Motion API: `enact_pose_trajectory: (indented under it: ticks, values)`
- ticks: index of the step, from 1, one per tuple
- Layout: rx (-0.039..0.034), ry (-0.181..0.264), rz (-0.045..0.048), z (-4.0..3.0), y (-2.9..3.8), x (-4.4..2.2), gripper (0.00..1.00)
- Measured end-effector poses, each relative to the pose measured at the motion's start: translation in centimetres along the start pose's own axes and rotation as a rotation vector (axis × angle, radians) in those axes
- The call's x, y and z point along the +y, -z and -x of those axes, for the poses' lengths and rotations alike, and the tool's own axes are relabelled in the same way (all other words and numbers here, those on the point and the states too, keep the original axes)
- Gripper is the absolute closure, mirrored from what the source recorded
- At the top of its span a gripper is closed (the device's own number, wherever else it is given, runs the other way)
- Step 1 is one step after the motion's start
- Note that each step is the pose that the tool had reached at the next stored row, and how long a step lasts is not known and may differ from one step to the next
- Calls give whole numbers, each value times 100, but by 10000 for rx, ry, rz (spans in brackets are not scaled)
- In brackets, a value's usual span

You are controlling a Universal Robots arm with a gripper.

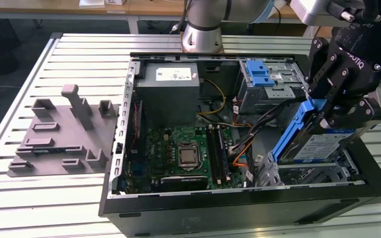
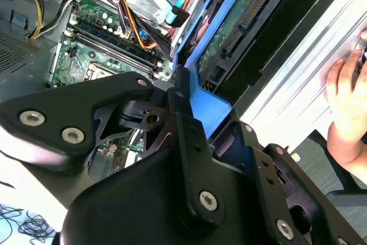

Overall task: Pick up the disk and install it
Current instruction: 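Insert the disk into the insertion slot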

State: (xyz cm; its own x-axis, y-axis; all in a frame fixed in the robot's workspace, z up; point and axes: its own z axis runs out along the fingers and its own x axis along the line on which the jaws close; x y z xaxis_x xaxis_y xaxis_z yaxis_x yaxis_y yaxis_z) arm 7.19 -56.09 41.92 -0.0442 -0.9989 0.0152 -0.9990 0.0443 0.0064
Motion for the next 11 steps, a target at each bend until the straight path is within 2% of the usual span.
enact_pose_trajectory:
  ticks: [3,11]
  values:
    - [-1,0,1,1,-5,0,64]
    - [0,0,-13,1,-74,-1,64]
